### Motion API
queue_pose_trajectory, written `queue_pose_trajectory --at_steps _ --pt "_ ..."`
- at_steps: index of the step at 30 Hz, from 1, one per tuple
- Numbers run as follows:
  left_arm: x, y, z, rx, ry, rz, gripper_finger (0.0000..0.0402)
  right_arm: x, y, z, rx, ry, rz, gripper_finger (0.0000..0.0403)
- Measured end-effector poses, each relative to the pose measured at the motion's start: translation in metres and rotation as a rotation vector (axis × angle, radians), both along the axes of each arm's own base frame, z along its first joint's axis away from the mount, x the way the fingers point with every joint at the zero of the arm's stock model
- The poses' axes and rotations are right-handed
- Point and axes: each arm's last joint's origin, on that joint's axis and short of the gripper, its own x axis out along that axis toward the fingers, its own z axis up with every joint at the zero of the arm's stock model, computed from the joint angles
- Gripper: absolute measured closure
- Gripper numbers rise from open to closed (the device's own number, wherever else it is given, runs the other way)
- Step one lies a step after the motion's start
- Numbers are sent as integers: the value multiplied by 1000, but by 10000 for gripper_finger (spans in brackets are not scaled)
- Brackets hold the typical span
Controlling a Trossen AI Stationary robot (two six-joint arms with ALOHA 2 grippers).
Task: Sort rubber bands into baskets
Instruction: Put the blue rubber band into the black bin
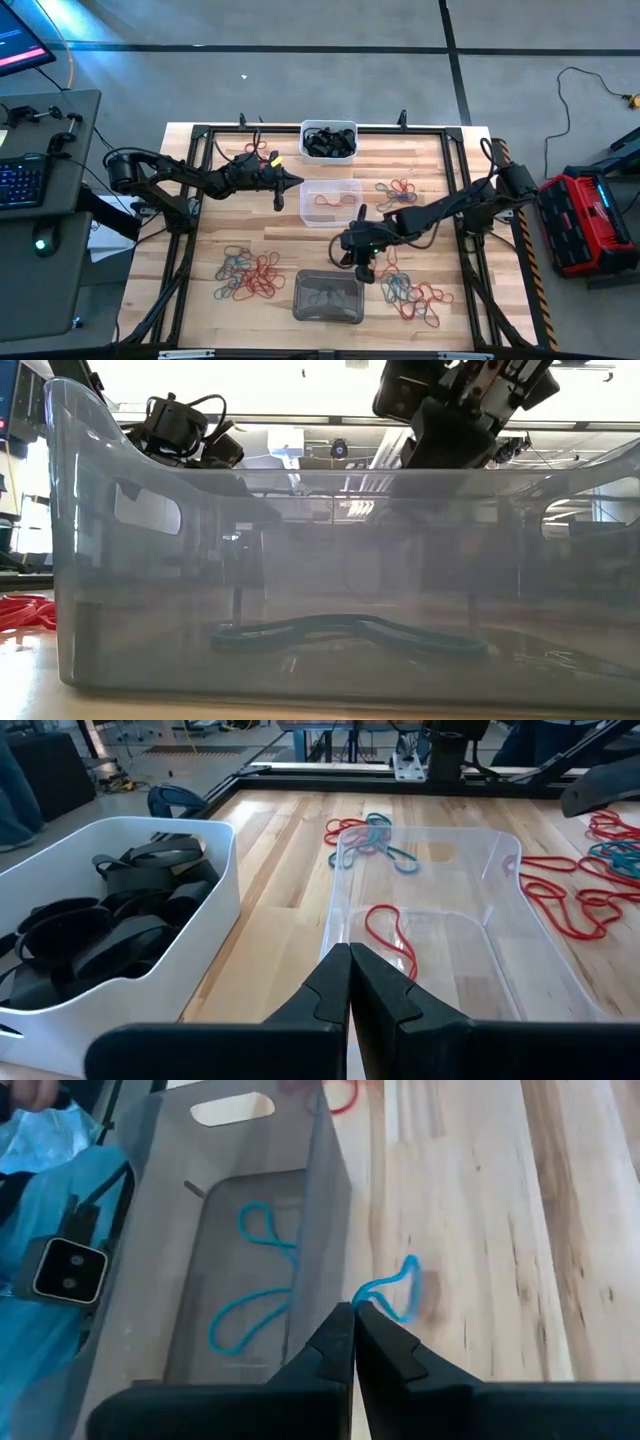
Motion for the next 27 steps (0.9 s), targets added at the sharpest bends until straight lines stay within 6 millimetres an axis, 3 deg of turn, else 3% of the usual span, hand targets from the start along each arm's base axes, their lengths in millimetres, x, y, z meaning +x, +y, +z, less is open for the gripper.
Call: queue_pose_trajectory --at_steps 6,17,22,27 --pt "-1 0 -2 -8 21 0 402 2 4 5 49 -13 49 403" --pt "-1 0 -2 -6 21 0 402 16 39 59 60 -132 157 403" --pt "-1 0 -2 -7 23 -1 401 11 51 58 115 -102 147 403" --pt "-1 0 -3 -13 31 0 402 10 56 40 152 -11 96 403"
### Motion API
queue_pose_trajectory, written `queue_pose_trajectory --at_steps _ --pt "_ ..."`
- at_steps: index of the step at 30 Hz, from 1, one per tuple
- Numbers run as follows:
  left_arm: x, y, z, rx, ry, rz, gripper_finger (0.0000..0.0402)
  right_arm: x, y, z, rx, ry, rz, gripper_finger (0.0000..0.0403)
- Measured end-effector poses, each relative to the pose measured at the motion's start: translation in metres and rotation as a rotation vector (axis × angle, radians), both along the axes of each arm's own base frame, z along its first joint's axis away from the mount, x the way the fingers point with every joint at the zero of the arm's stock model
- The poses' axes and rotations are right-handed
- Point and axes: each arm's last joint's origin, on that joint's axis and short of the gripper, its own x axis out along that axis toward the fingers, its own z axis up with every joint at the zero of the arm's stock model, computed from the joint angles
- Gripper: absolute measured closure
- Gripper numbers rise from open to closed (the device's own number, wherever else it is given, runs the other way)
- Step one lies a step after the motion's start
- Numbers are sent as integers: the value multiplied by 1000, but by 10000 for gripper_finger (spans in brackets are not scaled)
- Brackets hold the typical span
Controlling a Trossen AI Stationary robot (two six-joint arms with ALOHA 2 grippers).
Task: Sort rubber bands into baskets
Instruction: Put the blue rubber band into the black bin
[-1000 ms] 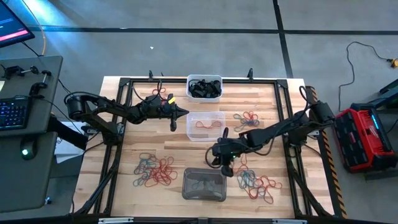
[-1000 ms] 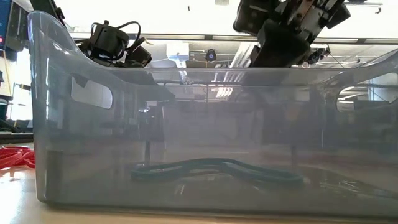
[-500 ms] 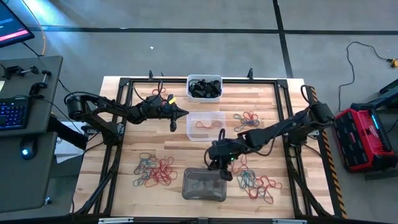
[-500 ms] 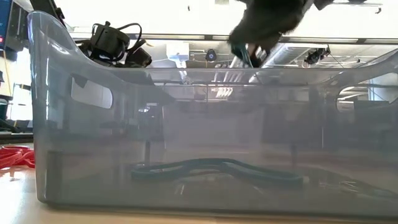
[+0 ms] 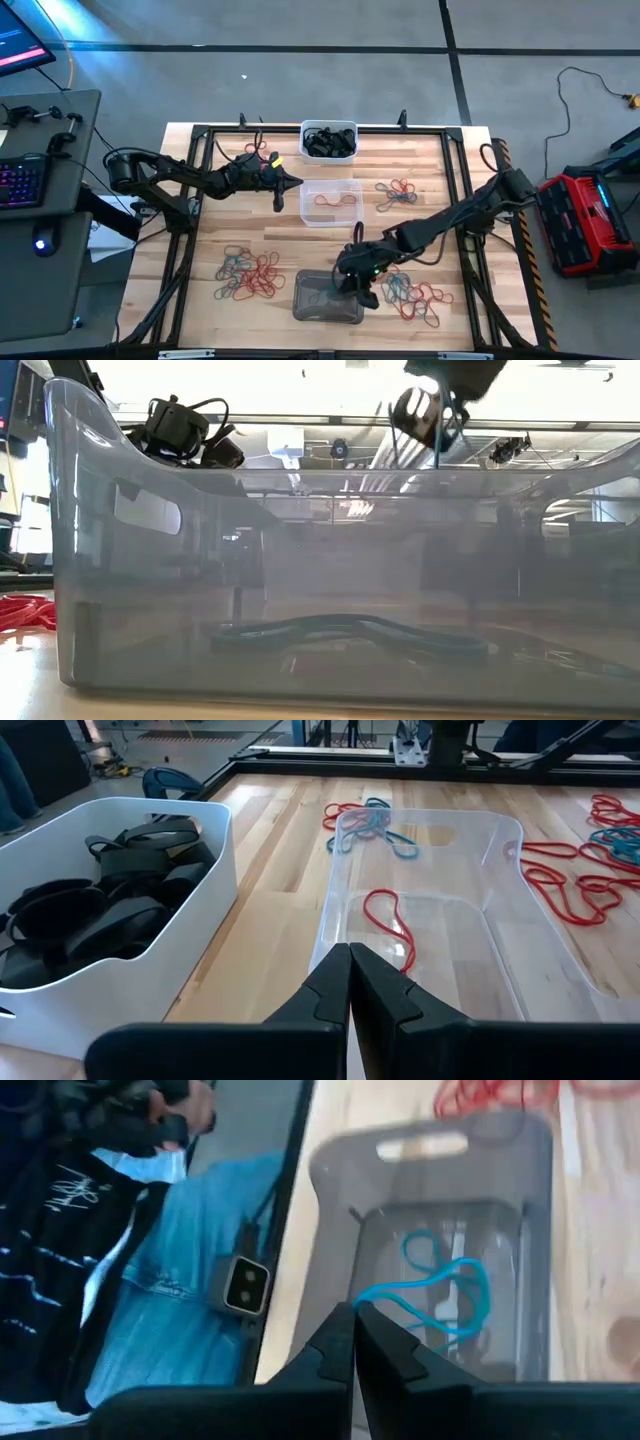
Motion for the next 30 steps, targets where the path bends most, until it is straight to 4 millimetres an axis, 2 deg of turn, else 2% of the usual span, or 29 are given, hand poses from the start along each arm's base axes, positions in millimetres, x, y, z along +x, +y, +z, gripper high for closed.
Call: queue_pose_trajectory --at_steps 7,22,30 --pt "0 -1 0 -2 5 -2 401 10 0 -29 0 92 -21 403" --pt "0 -1 -1 -3 7 -2 402 12 -15 -32 -13 152 -112 403" --pt "0 -1 -1 -6 15 -2 402 12 -16 -33 -7 165 -126 402"
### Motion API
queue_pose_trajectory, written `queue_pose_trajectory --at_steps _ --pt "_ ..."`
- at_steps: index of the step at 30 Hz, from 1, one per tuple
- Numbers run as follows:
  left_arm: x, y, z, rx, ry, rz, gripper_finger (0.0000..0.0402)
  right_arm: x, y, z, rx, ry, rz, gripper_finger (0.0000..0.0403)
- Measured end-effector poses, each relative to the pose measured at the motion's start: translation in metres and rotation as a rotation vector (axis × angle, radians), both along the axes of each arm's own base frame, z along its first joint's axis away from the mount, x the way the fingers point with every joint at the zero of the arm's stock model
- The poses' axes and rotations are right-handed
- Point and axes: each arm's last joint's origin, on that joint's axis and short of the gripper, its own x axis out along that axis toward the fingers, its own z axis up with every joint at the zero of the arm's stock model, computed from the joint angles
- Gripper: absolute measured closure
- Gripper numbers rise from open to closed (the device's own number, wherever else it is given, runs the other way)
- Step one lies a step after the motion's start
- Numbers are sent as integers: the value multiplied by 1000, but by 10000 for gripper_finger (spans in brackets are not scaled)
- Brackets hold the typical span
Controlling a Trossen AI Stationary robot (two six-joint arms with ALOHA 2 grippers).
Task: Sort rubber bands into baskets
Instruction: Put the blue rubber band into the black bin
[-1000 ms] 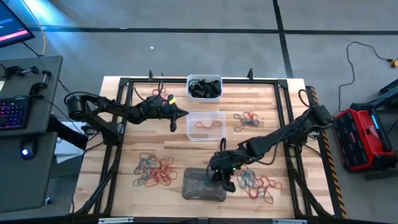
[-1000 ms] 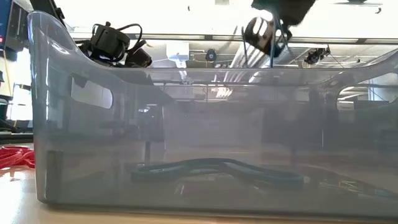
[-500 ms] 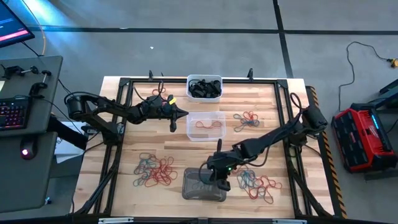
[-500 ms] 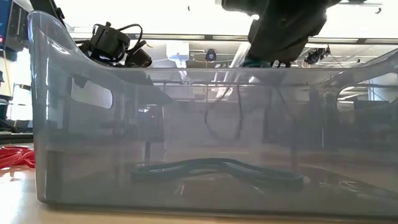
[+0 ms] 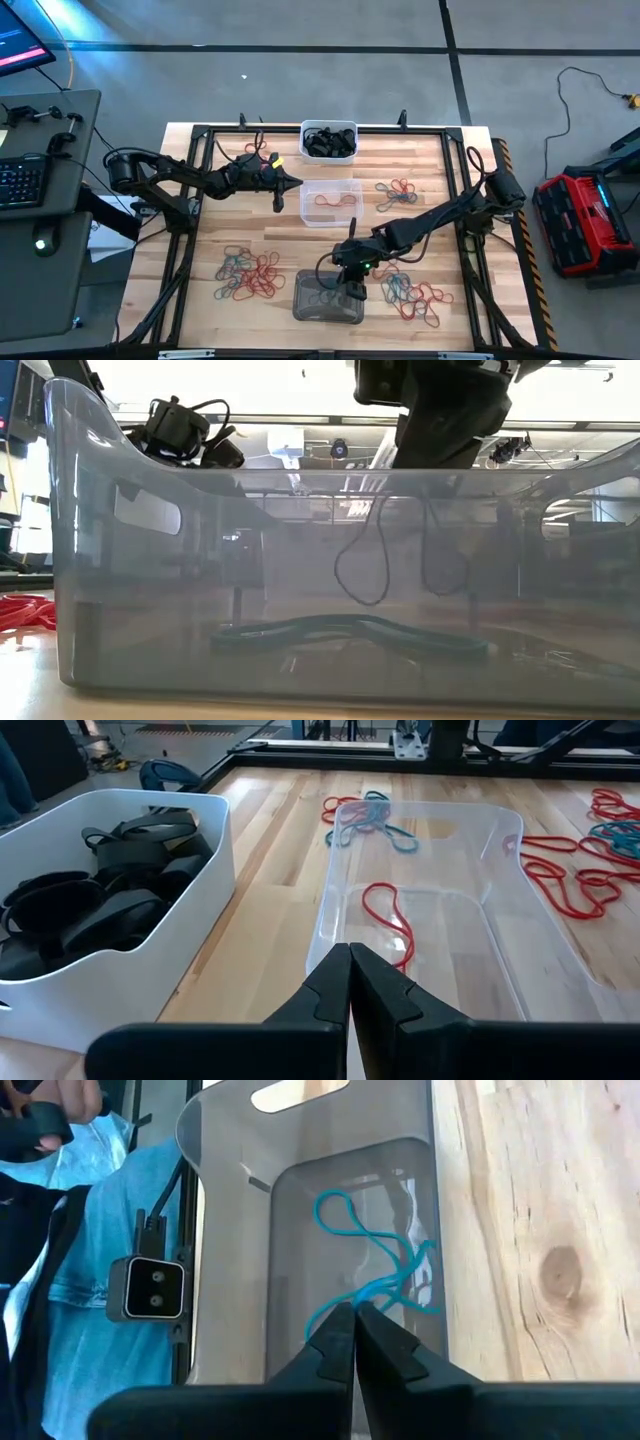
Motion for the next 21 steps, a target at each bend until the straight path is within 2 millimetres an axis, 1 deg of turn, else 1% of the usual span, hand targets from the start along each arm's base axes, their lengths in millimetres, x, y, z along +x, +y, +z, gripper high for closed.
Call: queue_pose_trajectory --at_steps 4,9,11,13,16,21 --pt "-1 0 -2 -22 16 5 402 0 0 0 13 7 -1 382" --pt "-1 0 -2 -25 19 9 402 -2 0 1 3 8 13 324" --pt "-1 0 -2 -26 19 10 401 -4 -1 5 -5 18 19 305" --pt "-1 0 -2 -25 19 11 402 -4 -1 12 -14 6 33 296" --pt "-1 0 -2 -23 19 25 401 -5 1 22 -33 -4 66 309" --pt "-1 1 -2 -14 23 57 401 -7 1 31 -63 -30 109 390"
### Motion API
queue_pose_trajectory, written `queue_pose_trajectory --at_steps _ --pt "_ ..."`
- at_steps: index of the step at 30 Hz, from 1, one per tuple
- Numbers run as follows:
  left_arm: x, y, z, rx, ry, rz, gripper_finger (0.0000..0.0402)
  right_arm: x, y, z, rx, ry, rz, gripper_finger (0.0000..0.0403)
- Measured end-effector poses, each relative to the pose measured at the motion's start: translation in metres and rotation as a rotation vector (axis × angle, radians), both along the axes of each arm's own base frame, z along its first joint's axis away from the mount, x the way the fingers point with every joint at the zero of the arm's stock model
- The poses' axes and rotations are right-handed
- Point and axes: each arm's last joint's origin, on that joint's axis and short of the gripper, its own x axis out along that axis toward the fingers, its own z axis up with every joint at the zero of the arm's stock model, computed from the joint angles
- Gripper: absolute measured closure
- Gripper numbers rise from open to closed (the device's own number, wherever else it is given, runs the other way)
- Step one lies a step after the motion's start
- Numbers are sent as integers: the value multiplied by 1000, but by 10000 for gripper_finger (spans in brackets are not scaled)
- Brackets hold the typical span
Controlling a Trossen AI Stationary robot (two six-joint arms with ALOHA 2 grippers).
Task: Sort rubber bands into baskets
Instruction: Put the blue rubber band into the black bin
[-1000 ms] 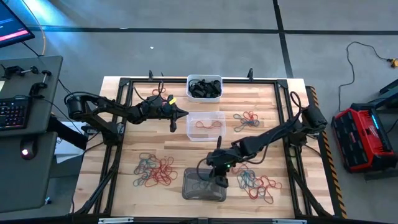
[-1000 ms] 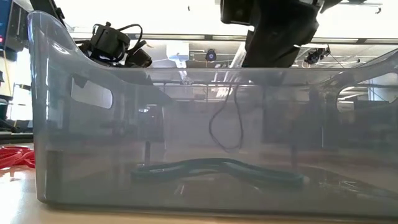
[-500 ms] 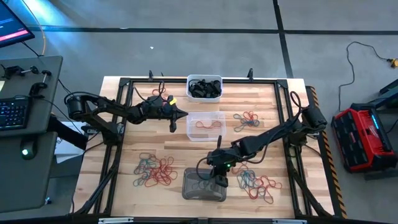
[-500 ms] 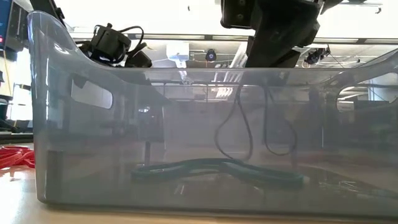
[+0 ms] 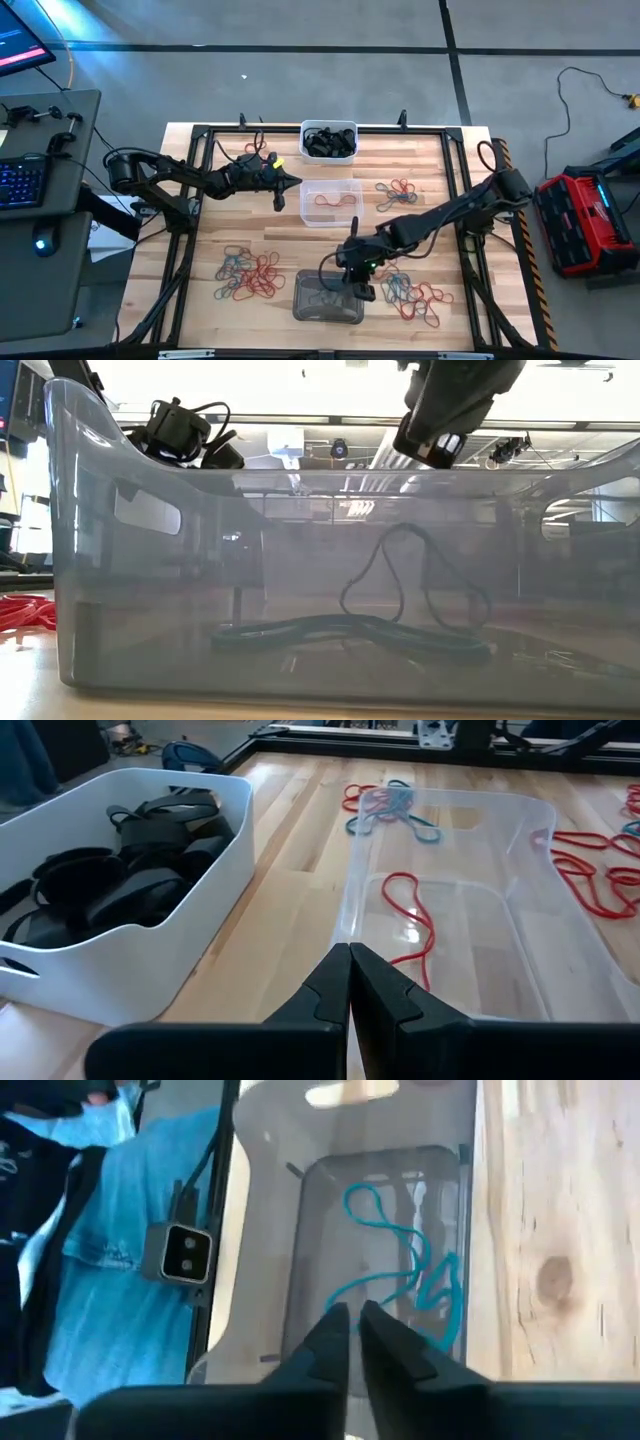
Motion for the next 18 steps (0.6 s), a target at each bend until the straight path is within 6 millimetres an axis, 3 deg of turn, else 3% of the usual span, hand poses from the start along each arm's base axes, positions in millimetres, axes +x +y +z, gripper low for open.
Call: queue_pose_trajectory --at_steps 5,11,15,18 --pt "0 0 -1 -2 5 0 401 -6 -2 14 -15 -51 37 400" --pt "0 0 0 -30 -7 12 402 -29 -13 37 -147 -73 25 402" --pt "0 0 0 -32 -13 13 402 -44 -32 38 -165 -74 -11 403" --pt "0 0 0 -32 -13 13 402 -57 -50 27 -169 -48 -59 403"
